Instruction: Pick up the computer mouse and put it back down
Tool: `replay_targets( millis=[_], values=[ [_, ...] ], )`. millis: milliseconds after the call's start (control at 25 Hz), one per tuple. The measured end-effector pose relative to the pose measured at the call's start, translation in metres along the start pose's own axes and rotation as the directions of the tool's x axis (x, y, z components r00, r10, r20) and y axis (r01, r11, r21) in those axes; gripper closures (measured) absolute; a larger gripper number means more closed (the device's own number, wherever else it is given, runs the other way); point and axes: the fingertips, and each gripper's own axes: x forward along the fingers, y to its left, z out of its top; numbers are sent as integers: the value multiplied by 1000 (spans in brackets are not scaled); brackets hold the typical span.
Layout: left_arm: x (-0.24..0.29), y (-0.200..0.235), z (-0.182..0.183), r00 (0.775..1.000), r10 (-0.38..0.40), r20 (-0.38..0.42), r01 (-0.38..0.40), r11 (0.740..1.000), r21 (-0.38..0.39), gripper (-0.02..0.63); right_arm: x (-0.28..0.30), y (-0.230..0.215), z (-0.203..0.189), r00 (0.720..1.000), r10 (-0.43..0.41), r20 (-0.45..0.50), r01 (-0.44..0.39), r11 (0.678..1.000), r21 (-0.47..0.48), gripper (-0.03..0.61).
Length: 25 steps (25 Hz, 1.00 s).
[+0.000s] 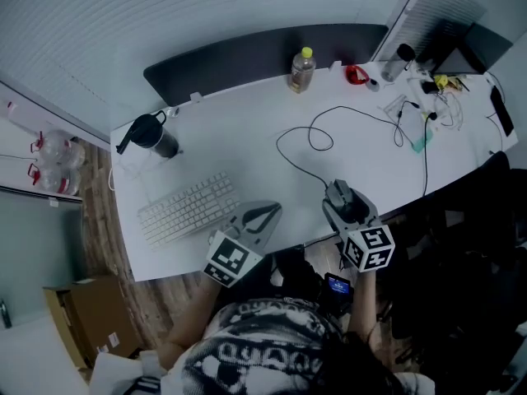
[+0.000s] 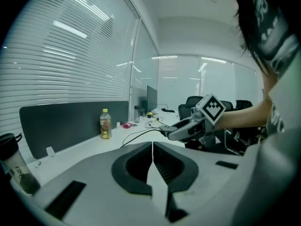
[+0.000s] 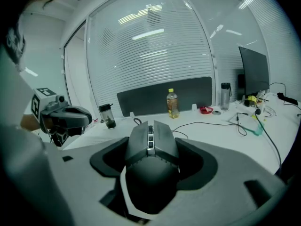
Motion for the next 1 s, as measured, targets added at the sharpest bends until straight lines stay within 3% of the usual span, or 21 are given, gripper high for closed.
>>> replay_targets(
  millis=[280,600,1000],
  values=[
    [50,-26,20,1000,-3,5,3,1000,7,609,-5,-92,-13,996,-80,-44,77,995,-64,275],
    [97,-48,40,1000,16,6,-16,1000,17,609,14,-181,-46,986,-111,-128,100,990,-95,275],
    [106,-55,33,993,109,-54,-109,994,-4,609,48,-239,-99,964,-115,-242,104,993,-58,275]
  ],
)
